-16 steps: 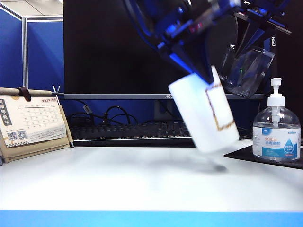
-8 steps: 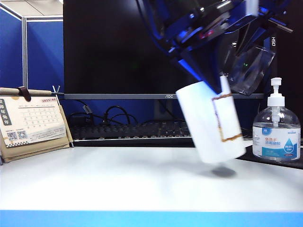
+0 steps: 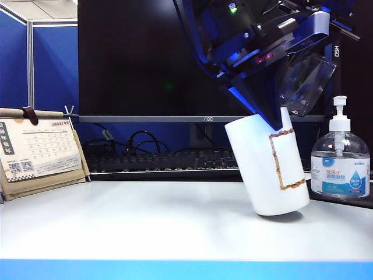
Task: Swap the positions of the transparent plastic cup and the white ceramic cup.
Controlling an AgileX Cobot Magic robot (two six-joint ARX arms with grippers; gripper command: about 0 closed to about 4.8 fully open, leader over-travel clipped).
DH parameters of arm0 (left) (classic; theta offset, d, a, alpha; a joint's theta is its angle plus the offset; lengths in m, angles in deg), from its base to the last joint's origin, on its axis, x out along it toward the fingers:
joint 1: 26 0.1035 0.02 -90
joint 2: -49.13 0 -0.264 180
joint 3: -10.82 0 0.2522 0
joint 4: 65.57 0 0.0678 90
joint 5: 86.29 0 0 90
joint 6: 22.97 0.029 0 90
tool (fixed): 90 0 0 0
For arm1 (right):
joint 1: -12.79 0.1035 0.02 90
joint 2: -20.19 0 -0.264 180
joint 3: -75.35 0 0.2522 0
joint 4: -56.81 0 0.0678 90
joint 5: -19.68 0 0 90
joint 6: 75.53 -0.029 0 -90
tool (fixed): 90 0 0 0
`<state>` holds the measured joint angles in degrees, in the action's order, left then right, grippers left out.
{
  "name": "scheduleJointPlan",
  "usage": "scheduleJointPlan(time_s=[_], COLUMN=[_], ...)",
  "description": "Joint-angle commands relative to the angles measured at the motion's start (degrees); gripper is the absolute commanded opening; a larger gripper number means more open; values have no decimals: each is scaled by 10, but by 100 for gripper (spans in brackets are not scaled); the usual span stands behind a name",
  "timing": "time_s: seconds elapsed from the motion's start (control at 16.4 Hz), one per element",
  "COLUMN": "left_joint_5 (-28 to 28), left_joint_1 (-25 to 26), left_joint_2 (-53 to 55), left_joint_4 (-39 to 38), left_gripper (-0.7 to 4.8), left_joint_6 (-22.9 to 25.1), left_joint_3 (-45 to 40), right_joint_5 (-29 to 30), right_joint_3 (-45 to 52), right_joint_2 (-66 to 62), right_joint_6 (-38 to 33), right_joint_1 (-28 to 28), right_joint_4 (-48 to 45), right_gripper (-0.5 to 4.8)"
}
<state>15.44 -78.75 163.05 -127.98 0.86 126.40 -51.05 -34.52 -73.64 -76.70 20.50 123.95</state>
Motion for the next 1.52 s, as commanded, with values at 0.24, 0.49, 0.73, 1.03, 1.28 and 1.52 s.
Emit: scheduleJointPlan(time_s=[0.24, 0.49, 0.73, 1.03, 1.28, 1.52], left_joint_5=[-6, -18, -12, -14, -14, -28], left_joint_1=[-12, -11, -11, -12, -12, -12], left_joint_2=[-8, -8, 7, 32, 32, 32], left_joint_4=[20, 16, 3, -18, -16, -33], left_gripper=[-6, 1, 27, 23, 158, 255], left_joint_6=[33, 36, 34, 37, 38, 38], left_joint_3=[12, 41, 47, 47, 47, 56], right_joint_5=[4, 4, 5, 5, 6, 6], right_joint_3=[-6, -6, -6, -5, -5, -5], right_joint_2=[5, 5, 7, 17, 17, 17], right_joint_6=[-3, -3, -3, -3, -3, -3], right_joint_1=[0, 0, 0, 0, 0, -1], right_joint_4=[-14, -14, -11, -14, -14, -18], right_gripper=[-6, -6, -6, -6, -6, -6])
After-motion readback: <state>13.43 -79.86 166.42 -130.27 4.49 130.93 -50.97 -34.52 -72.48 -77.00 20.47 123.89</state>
